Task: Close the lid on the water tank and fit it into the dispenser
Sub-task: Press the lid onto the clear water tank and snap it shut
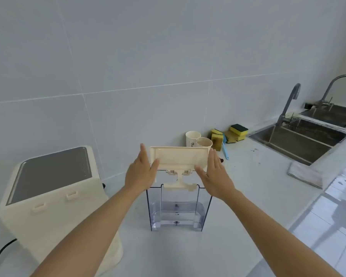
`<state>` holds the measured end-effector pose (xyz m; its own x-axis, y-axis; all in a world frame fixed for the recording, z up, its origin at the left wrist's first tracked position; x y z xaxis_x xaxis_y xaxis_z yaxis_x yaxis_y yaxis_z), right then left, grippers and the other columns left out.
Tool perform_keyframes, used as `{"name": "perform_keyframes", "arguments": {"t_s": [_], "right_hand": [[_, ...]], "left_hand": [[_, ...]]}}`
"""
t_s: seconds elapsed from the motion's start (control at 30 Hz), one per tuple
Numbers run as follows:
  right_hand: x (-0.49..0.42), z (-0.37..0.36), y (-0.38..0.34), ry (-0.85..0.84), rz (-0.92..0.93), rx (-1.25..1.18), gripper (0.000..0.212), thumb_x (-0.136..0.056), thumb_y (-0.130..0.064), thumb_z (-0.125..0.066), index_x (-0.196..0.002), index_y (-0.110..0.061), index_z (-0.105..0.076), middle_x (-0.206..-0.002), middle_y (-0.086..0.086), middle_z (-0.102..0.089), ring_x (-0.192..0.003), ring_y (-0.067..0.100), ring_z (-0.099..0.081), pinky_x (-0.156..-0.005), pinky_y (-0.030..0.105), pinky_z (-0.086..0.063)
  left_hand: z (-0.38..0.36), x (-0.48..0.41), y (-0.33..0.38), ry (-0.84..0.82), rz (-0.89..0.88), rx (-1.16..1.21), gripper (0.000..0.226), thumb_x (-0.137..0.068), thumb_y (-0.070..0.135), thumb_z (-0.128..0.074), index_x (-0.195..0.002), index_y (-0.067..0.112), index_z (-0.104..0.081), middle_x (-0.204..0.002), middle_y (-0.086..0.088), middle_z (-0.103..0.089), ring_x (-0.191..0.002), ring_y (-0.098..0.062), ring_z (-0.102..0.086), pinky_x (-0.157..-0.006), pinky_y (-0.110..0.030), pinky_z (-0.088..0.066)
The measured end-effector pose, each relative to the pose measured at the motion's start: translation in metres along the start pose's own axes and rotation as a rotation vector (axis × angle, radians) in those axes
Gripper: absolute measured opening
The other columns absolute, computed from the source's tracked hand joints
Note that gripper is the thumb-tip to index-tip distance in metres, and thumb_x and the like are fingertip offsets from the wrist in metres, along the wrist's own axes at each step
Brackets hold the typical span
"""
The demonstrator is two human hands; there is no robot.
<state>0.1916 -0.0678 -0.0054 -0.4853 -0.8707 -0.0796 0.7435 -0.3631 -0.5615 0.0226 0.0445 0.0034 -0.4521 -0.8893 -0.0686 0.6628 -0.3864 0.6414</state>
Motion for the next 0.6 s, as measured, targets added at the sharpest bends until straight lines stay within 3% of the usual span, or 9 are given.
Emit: {"name": "perform_keyframes", "arguments": {"t_s": [0.1,0.17,0.23,0.33,0.4,0.53,0.6], "right_hand": [[-0.017,-0.006,0.003,0.004,-0.084,-0.284,0.093,-0.076,-0.069,-0.028,-0.146,-0.012,-0.002,-0.154,0.011,-0.018,-0.141,0.028,-0.022,-0.114,0.045,-0.029],[-0.017,-0.002,-0.003,-0.029,-0.142,-0.404,0.081,-0.086,-0.055,-0.034,-0.144,-0.007,-0.004,-0.151,0.012,-0.026,-0.136,0.027,-0.031,-0.109,0.032,-0.031],[-0.018,0.000,-0.005,-0.053,-0.179,-0.465,0.069,-0.094,-0.040,-0.032,-0.144,-0.003,-0.002,-0.150,0.013,-0.028,-0.134,0.027,-0.033,-0.099,0.026,-0.031],[-0.011,0.001,-0.005,-0.073,-0.234,-0.499,0.068,-0.094,-0.042,-0.028,-0.146,-0.008,-0.001,-0.150,0.013,-0.031,-0.133,0.029,-0.035,-0.106,0.036,-0.032],[-0.014,0.000,-0.001,-0.044,-0.257,-0.544,0.066,-0.092,-0.046,-0.029,-0.146,-0.012,-0.011,-0.146,0.011,-0.037,-0.129,0.028,-0.039,-0.105,0.040,-0.035],[-0.017,0.005,0.000,-0.025,-0.275,-0.659,0.053,-0.094,-0.038,-0.030,-0.140,-0.012,-0.031,-0.136,0.009,-0.046,-0.112,0.019,-0.043,-0.091,0.030,-0.034],[-0.017,0.009,0.000,-0.018,-0.284,-0.701,0.049,-0.095,-0.034,-0.031,-0.138,-0.010,-0.036,-0.129,0.008,-0.047,-0.105,0.016,-0.041,-0.089,0.028,-0.032]], "left_hand": [[-0.009,-0.017,-0.007,-0.047,0.213,0.228,0.069,-0.097,0.041,-0.025,-0.146,0.015,0.016,-0.155,-0.015,-0.022,-0.136,-0.033,-0.032,-0.107,-0.040,-0.030],[-0.010,-0.022,-0.006,-0.077,0.260,0.294,0.067,-0.097,0.040,-0.026,-0.147,0.013,0.010,-0.152,-0.017,-0.028,-0.135,-0.033,-0.032,-0.107,-0.038,-0.030],[-0.010,-0.020,-0.002,-0.096,0.278,0.346,0.061,-0.097,0.038,-0.027,-0.147,0.009,-0.007,-0.148,-0.018,-0.032,-0.129,-0.031,-0.036,-0.101,-0.037,-0.032],[-0.009,-0.009,0.001,-0.111,0.306,0.389,0.054,-0.097,0.035,-0.028,-0.139,0.003,-0.027,-0.144,-0.016,-0.036,-0.119,-0.027,-0.040,-0.089,-0.032,-0.031],[-0.010,-0.011,0.002,-0.125,0.302,0.404,0.051,-0.095,0.035,-0.029,-0.134,0.003,-0.036,-0.138,-0.016,-0.042,-0.113,-0.028,-0.043,-0.084,-0.029,-0.030],[-0.006,-0.014,0.001,-0.120,0.315,0.450,0.050,-0.093,0.035,-0.030,-0.126,0.002,-0.046,-0.120,-0.013,-0.053,-0.111,-0.030,-0.049,-0.081,-0.031,-0.034],[-0.005,-0.014,0.002,-0.106,0.296,0.452,0.041,-0.093,0.032,-0.031,-0.111,0.000,-0.050,-0.104,-0.011,-0.049,-0.096,-0.027,-0.048,-0.073,-0.030,-0.034]]}}
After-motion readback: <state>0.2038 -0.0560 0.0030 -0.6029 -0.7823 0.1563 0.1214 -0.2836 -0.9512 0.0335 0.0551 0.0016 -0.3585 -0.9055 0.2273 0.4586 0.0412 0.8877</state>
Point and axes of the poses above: each hand's wrist, its own x-axis away from the middle knuckle, its own z-axis out of the back of the hand, y = z × x, the point moved 5 cm from there along -x, towards the middle knuckle
